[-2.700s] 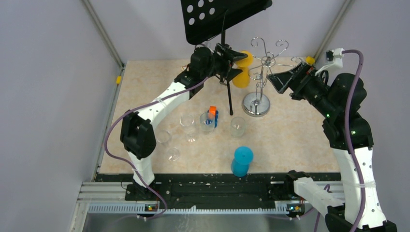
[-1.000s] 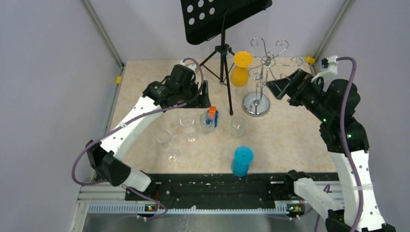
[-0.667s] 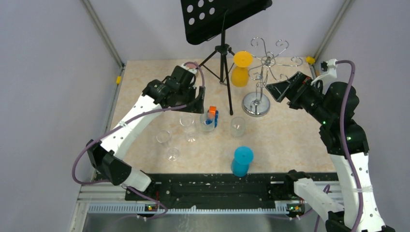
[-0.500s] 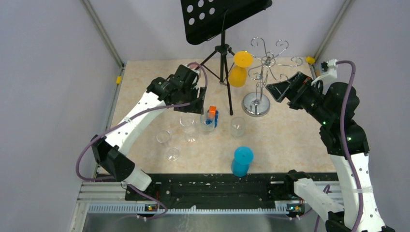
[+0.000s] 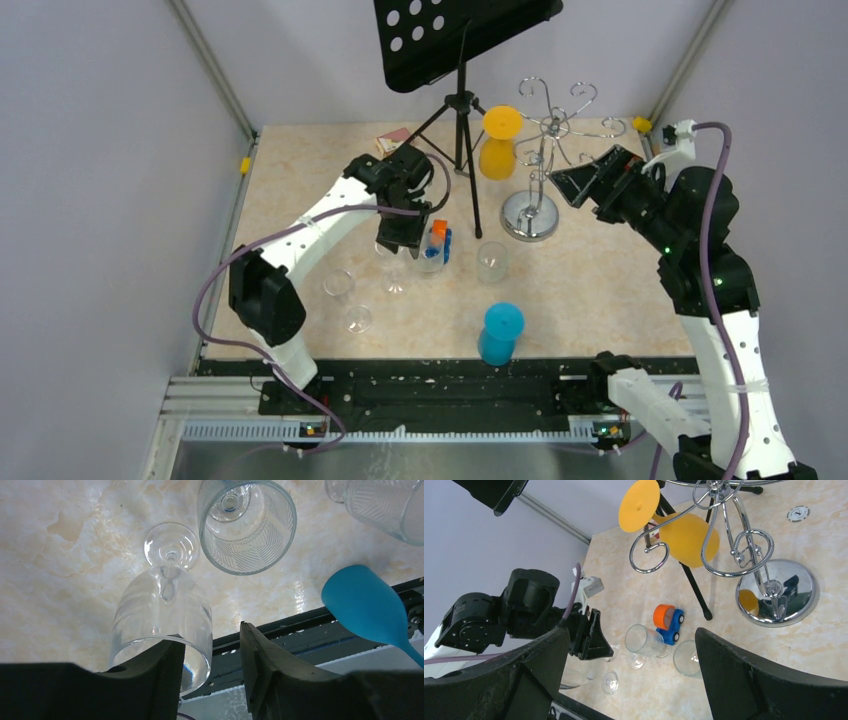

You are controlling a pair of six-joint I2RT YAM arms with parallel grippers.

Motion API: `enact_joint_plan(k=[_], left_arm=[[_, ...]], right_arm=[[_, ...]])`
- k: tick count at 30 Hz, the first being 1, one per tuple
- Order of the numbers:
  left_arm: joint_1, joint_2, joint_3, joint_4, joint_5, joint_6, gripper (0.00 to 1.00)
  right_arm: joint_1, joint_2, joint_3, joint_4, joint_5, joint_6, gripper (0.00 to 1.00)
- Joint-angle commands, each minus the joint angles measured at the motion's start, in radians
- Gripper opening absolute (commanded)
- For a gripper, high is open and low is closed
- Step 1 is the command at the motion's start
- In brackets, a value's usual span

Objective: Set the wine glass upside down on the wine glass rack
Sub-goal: Pick up the wine glass at the center of the board.

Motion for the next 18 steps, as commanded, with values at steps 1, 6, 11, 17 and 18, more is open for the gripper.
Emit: enact_joint_plan(k=[1, 6, 11, 17, 18], left_arm=[[-0.015, 0.012, 0.027, -0.044, -0.027, 0.024, 0.47], [-0.033, 0.025, 0.012, -0.065, -0.089, 0.041, 0.41], [-0.044, 0.022, 0.009, -0.074, -0.100, 0.045, 0.24], [-0.052, 0.016, 0.012, -0.076, -0.099, 0.033, 0.12], [-0.052, 0.015, 0.013, -0.076, -0.099, 0.033, 0.11]], right_arm=[[-0.010, 0.002, 0.003, 0.052, 0.018, 0.013, 0.98], [-0.010, 0.014, 0.012, 0.059, 0.023, 0.008, 0.98], [-0.010, 0.022, 0.011, 0.068, 0.022, 0.008, 0.98], [-0.010, 0.028, 0.009, 0.083, 0.024, 0.006, 0.98], [-0.010, 0.030, 0.009, 0.084, 0.024, 0.006, 0.98]])
